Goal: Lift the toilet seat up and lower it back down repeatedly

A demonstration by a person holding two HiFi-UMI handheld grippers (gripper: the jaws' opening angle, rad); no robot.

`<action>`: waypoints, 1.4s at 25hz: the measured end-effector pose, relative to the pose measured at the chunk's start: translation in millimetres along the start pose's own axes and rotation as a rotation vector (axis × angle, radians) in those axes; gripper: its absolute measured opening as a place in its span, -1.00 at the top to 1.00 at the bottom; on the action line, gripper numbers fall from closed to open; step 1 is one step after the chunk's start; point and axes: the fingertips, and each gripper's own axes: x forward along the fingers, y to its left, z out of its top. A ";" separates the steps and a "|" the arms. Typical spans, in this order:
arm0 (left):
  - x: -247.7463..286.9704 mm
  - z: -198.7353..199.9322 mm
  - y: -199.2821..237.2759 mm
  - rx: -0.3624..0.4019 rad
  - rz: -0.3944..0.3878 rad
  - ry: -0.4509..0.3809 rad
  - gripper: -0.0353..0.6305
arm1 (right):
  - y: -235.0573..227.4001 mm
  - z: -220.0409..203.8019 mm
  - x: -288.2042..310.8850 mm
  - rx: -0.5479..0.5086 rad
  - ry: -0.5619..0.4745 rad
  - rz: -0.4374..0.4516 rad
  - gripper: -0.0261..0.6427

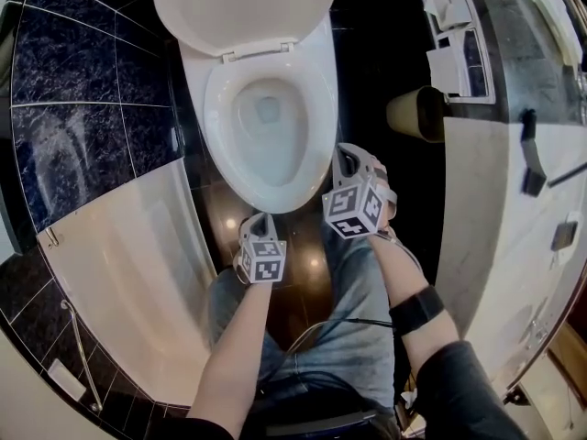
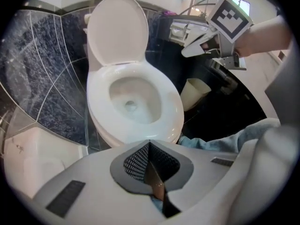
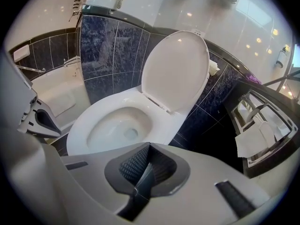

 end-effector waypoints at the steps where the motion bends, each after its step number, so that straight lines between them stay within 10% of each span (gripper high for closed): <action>1: -3.7 6.4 1.7 -0.006 0.004 -0.010 0.89 | -0.6 3.4 -2.5 0.002 -0.001 0.001 0.87; 20: -276.7 274.5 45.4 0.004 0.098 -0.426 0.89 | -102.0 207.4 -173.5 0.128 -0.209 0.028 0.86; 35: -444.7 365.1 47.8 0.027 0.136 -0.681 0.89 | -133.0 273.6 -291.8 0.217 -0.357 0.057 0.86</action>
